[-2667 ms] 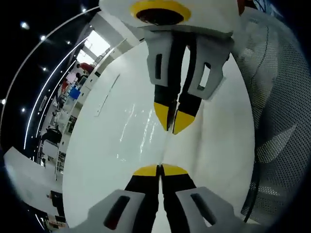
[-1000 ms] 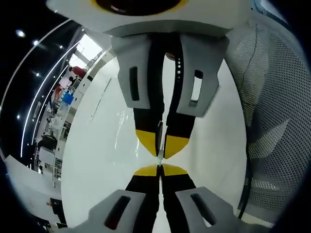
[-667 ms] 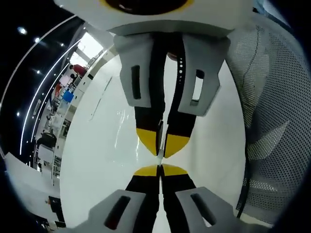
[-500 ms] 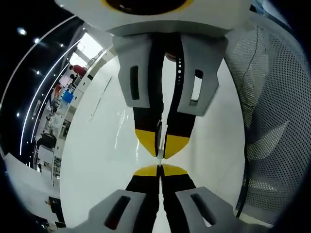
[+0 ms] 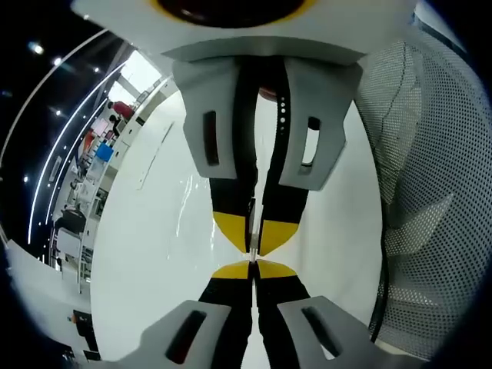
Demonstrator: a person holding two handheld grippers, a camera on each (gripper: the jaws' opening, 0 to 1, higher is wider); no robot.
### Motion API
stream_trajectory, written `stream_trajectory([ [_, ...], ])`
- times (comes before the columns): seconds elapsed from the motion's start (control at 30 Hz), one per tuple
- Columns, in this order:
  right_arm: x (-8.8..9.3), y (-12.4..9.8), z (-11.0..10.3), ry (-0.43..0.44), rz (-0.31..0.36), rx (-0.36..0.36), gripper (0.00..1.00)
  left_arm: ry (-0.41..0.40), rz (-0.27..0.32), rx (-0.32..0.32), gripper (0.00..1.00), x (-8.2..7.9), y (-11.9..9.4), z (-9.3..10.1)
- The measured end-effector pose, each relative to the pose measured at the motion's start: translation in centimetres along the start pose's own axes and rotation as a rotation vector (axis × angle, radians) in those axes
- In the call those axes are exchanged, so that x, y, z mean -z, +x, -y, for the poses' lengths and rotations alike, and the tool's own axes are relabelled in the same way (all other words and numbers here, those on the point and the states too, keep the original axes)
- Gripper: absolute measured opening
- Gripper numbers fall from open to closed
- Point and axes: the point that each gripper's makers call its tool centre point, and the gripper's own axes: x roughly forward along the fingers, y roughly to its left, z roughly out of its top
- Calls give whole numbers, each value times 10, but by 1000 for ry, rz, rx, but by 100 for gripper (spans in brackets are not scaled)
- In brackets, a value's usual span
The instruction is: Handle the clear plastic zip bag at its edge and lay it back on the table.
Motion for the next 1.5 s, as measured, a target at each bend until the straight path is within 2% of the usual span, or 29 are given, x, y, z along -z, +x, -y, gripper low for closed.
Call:
stream_trajectory([
  [0.83, 16, -12, 7, 14, -22, 27, 0, -26, -5, -7, 0, -1, -8, -5],
  [1.5, 31, -20, 8, 28, -49, 38, 0, -39, -20, -5, 0, 7, -4, -6],
])
